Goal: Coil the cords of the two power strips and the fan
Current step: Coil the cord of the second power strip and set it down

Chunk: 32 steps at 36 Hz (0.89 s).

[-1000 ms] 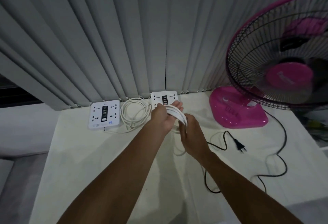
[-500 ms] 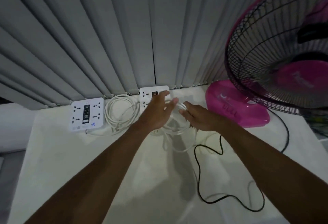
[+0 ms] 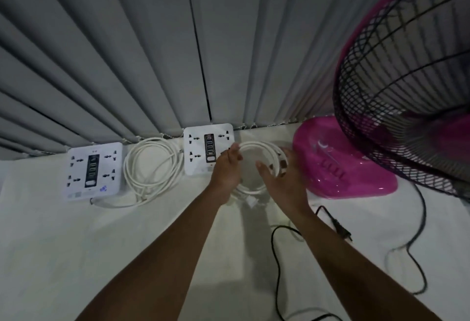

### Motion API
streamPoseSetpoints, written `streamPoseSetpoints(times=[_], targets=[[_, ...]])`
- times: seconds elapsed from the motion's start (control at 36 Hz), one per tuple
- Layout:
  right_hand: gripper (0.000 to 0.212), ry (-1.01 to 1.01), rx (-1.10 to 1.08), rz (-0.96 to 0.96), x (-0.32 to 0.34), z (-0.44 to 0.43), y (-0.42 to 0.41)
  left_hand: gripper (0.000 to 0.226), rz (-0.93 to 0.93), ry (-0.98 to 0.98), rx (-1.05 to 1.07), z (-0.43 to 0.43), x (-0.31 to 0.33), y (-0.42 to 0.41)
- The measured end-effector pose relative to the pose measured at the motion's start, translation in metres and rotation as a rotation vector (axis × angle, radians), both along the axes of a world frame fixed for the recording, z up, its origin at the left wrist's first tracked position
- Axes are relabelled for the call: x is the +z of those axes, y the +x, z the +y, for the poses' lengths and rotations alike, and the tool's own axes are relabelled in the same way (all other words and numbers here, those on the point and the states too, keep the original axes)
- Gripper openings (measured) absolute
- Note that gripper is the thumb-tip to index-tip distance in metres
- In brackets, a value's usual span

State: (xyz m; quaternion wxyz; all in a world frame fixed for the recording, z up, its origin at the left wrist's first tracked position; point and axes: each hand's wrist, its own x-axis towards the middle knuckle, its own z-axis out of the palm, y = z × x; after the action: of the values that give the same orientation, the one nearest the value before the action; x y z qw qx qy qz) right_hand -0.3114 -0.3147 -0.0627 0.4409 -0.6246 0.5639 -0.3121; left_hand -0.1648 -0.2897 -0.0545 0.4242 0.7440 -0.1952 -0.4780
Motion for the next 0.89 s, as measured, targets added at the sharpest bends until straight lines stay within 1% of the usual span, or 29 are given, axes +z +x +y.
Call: streamPoseSetpoints(times=[0.06,0.14,0.22,0.31,0.36,0.42,0.47,0.53,0.58,0.64,0.69,0.75,0.81,0.83,0.89], targets=[[0.046,-0.009,0.014,-0.061,-0.001,-0.003,0.003,0.055,0.086,0.019,0.078,-0.003,-0.003,-0.005],[0.035,0.046,0.008,-0.097,-0.002,-0.015,0.006,0.057,0.172,0.030,0.181,-0.010,-0.009,-0.012],[0.031,0.093,0.006,-0.041,-0.005,-0.034,0.008,0.050,0.208,0.033,0.256,-0.017,-0.012,-0.015],[0.024,0.113,0.030,0.050,-0.008,-0.055,0.010,0.037,0.188,0.016,0.243,-0.019,-0.013,-0.013],[0.023,0.147,0.010,0.088,-0.011,-0.067,0.012,0.034,0.076,0.036,0.156,-0.019,-0.014,-0.008],[0.025,0.189,-0.017,0.131,-0.015,-0.077,0.015,0.033,-0.091,0.025,0.063,-0.016,-0.015,-0.003],[0.026,0.202,-0.023,0.173,-0.020,-0.083,0.016,0.029,-0.307,-0.053,-0.009,-0.011,-0.014,0.001],[0.027,0.217,-0.022,0.208,-0.022,-0.088,0.018,0.024,-0.512,-0.175,-0.056,-0.006,-0.012,0.003],[0.028,0.231,-0.006,0.248,-0.023,-0.092,0.021,0.022,-0.671,-0.231,-0.117,-0.002,-0.011,0.007],[0.029,0.234,0.016,0.299,-0.024,-0.095,0.023,0.021,-0.766,-0.202,-0.197,0.002,-0.011,0.010],[0.028,0.231,0.016,0.314,-0.024,-0.096,0.024,0.025,-0.853,-0.125,-0.270,0.010,-0.014,0.013],[0.029,0.186,0.044,0.366,-0.025,-0.097,0.024,0.026,-0.929,-0.091,-0.291,0.020,-0.017,0.014],[0.033,0.114,0.108,0.459,-0.026,-0.098,0.024,0.025,-1.036,-0.109,-0.310,0.030,-0.019,0.014],[0.038,0.082,0.142,0.501,-0.027,-0.098,0.023,0.026,-1.099,-0.118,-0.324,0.034,-0.020,0.014],[0.057,0.005,0.194,0.565,-0.026,-0.094,0.023,0.029,-1.176,-0.112,-0.357,0.042,-0.026,0.015]])
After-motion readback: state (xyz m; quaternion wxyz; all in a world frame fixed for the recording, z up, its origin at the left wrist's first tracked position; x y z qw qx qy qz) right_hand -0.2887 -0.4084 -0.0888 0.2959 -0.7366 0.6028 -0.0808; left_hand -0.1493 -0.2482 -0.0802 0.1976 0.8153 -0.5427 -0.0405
